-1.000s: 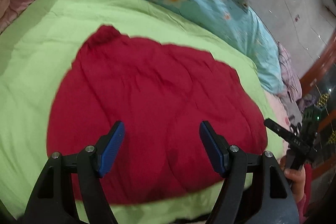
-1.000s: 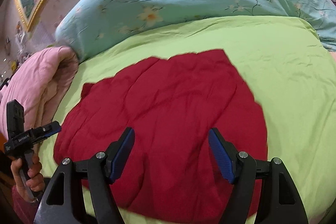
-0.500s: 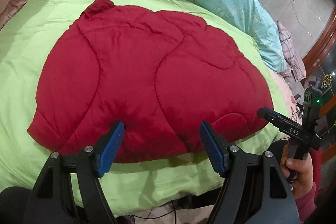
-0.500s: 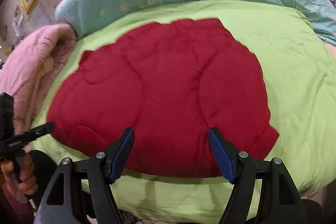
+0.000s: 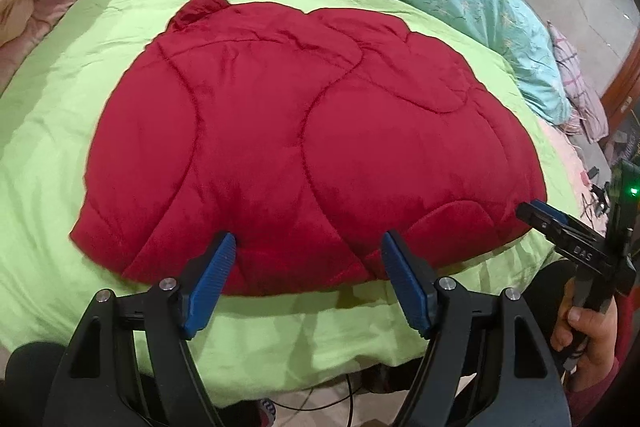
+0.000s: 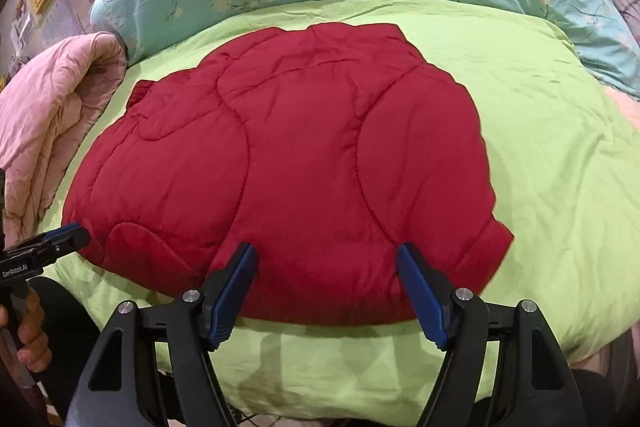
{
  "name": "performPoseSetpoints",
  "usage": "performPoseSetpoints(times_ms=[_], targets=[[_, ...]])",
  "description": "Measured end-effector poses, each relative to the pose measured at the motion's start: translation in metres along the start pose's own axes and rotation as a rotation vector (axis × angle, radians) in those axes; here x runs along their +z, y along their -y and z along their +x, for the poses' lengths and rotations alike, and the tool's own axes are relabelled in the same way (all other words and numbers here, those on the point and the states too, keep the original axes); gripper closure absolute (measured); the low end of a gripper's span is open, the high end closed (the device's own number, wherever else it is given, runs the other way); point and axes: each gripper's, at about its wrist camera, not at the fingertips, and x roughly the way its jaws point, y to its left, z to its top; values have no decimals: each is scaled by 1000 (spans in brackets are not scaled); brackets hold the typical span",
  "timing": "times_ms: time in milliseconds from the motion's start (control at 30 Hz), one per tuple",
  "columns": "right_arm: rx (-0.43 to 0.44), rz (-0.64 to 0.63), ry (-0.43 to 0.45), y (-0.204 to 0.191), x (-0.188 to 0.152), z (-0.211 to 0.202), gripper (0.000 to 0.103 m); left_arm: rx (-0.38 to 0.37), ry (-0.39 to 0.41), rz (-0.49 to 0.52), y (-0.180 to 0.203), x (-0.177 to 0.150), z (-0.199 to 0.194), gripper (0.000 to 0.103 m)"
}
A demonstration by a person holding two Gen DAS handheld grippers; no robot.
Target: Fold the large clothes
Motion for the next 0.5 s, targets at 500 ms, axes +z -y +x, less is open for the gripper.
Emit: performPoseSetpoints(times_ms=[500], targets=[[10,-52,39,-25,-7,-28,28,173,48,44,7,-9,-27,21]])
